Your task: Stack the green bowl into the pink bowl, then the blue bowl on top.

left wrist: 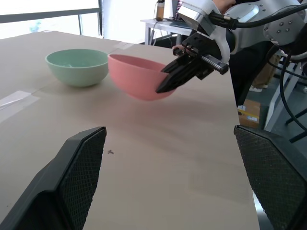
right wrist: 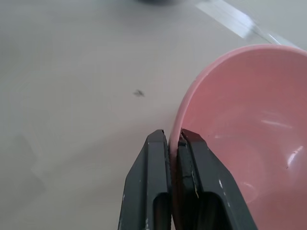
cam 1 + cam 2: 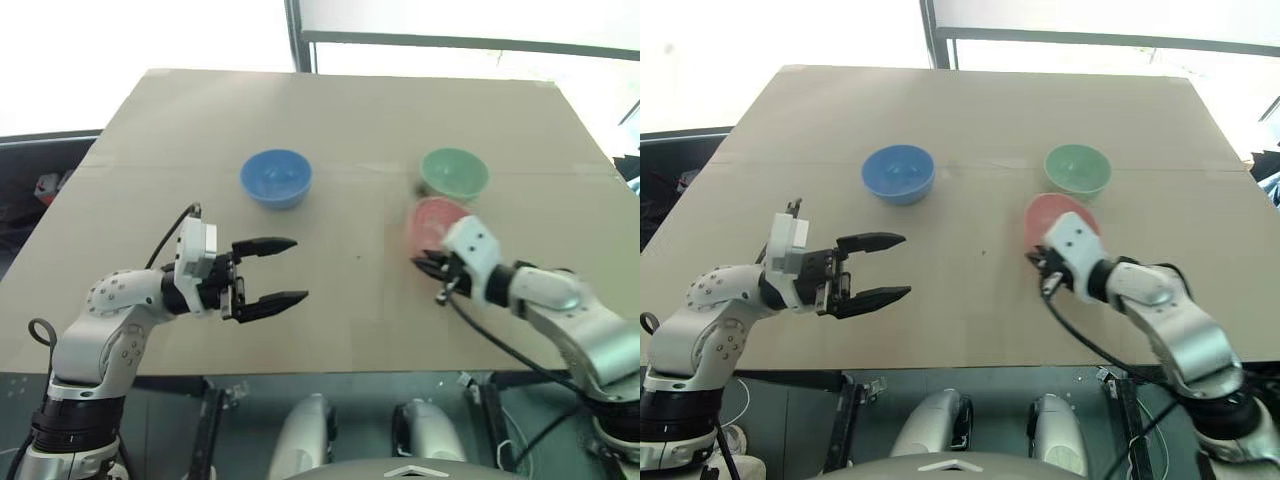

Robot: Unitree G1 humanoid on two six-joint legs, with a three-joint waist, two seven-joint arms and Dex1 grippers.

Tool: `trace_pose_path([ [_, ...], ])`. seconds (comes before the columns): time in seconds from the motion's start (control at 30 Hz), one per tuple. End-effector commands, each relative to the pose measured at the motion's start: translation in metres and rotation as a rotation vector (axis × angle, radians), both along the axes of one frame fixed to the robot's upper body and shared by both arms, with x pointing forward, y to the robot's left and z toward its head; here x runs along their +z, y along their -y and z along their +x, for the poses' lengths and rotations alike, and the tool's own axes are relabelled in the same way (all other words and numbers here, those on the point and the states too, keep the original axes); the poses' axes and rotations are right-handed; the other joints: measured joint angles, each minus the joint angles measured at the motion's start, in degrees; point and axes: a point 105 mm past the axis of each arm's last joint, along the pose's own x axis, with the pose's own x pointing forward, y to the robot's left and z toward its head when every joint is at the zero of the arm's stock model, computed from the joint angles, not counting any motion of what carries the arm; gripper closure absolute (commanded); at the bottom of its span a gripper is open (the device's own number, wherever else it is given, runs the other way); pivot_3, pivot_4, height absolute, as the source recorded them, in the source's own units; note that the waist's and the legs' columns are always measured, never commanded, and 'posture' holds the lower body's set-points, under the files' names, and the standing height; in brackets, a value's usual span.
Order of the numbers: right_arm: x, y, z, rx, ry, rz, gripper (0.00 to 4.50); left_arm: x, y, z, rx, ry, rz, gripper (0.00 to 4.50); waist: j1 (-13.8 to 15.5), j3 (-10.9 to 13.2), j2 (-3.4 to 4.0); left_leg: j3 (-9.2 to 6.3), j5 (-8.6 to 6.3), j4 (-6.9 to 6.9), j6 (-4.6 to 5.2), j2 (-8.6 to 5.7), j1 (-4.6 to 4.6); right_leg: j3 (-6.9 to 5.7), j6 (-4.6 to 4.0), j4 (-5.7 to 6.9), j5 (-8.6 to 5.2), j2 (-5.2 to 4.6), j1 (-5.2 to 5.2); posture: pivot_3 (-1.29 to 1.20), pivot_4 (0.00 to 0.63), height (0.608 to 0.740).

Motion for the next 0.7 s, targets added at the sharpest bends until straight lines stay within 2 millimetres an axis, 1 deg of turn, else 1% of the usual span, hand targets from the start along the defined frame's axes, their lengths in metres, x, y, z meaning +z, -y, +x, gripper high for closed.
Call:
trace_pose_path([
  [0.03,-0.010,-0.017,0.022,0.000,0.044,-0.050,4.46,0.005,0.000,0.000,0.012,0.044,0.005,0.00,-0.1,0.0,-0.04,0.00,0.00,0.00,0.00,-0.01,0.02,0.00,0.00,0.00,0.00,0.00,0.00,0.00,0.150,0.740],
  [0.1,-0.016,-0.021,0.031,0.013,0.054,-0.085,4.46,0.005,0.000,-0.001,0.016,0.046,0.003,0.00,-0.2,0.0,-0.03,0.02,0.01,0.02,-0.01,-0.01,0.02,0.00,0.00,0.05,0.00,0.01,0.00,0.00,0.150,0.740],
  [0.13,-0.019,-0.023,0.032,0.024,0.053,-0.097,3.76,0.005,0.000,-0.002,0.020,0.045,0.002,0.00,-0.2,0.0,-0.04,0.01,0.01,0.02,-0.01,-0.01,0.05,0.00,-0.01,0.08,0.00,0.02,0.00,0.00,0.150,0.740],
  [0.17,-0.019,-0.026,0.033,0.036,0.050,-0.096,3.53,0.005,0.000,-0.003,0.021,0.046,0.001,0.00,-0.2,0.0,-0.04,0.02,0.01,0.02,-0.02,0.01,0.06,0.00,0.00,0.08,0.00,0.04,0.00,0.00,0.150,0.740],
  [0.2,-0.018,-0.029,0.033,0.044,0.050,-0.090,3.14,0.005,0.000,-0.004,0.024,0.045,0.000,0.00,-0.2,0.0,-0.03,0.02,0.01,0.02,-0.02,0.01,0.06,0.00,-0.01,0.08,0.00,0.04,0.00,0.00,0.150,0.740],
  [0.3,-0.010,-0.030,0.031,0.063,0.077,-0.087,1.73,0.006,-0.001,-0.005,0.039,0.036,-0.018,0.00,-0.3,0.0,-0.01,0.04,0.01,-0.04,-0.02,0.03,-0.01,0.01,-0.01,0.10,0.00,0.04,-0.07,0.00,0.150,0.740],
  [0.4,0.007,-0.031,0.027,0.076,0.095,-0.037,0.55,0.005,-0.001,-0.006,0.045,0.035,-0.025,0.00,-0.3,0.0,-0.01,0.04,0.01,-0.04,-0.02,0.03,-0.03,0.00,0.00,0.08,0.00,0.04,-0.08,0.00,0.150,0.740],
  [0.43,0.021,-0.030,0.025,0.097,0.124,-0.008,0.16,0.006,0.000,-0.005,0.052,0.036,-0.040,0.00,-0.2,0.0,0.00,0.04,0.01,-0.04,-0.02,0.03,-0.02,0.00,0.00,0.07,0.00,0.04,-0.08,0.00,0.150,0.740],
  [0.47,0.034,-0.028,0.023,0.116,0.150,0.016,0.02,0.007,0.001,-0.004,0.058,0.038,-0.052,0.00,-0.2,0.0,0.01,0.04,0.01,-0.04,-0.02,0.03,-0.02,0.00,0.00,0.06,0.00,0.03,-0.08,0.00,0.150,0.740],
  [0.53,0.059,-0.022,0.023,0.137,0.231,0.058,0.02,0.008,0.002,-0.001,0.069,0.043,-0.073,0.00,-0.2,0.0,0.01,0.03,0.01,-0.02,-0.03,0.03,-0.01,0.00,0.00,0.06,0.00,0.03,-0.07,0.00,0.150,0.740],
  [0.57,0.070,-0.015,0.028,0.115,0.275,0.064,0.02,0.009,0.003,0.001,0.077,0.043,-0.087,0.00,-0.2,0.0,0.01,0.03,0.01,-0.01,-0.03,0.03,0.00,0.00,0.00,0.07,0.00,0.03,-0.07,0.00,0.150,0.740],
  [0.63,0.079,0.004,0.042,0.064,0.338,0.024,0.02,0.009,0.005,0.005,0.090,0.045,-0.102,0.00,-0.1,0.0,0.00,0.02,0.01,0.01,-0.02,0.03,0.02,0.00,0.00,0.08,0.00,0.03,-0.05,0.00,0.150,0.740],
  [0.7,0.079,0.027,0.058,0.024,0.382,-0.070,0.02,0.008,0.007,0.006,0.088,0.047,-0.104,0.00,-0.1,0.0,-0.02,0.02,0.01,0.00,-0.02,-0.01,0.03,-0.01,0.00,0.07,0.00,0.03,-0.03,0.00,0.150,0.740],
])
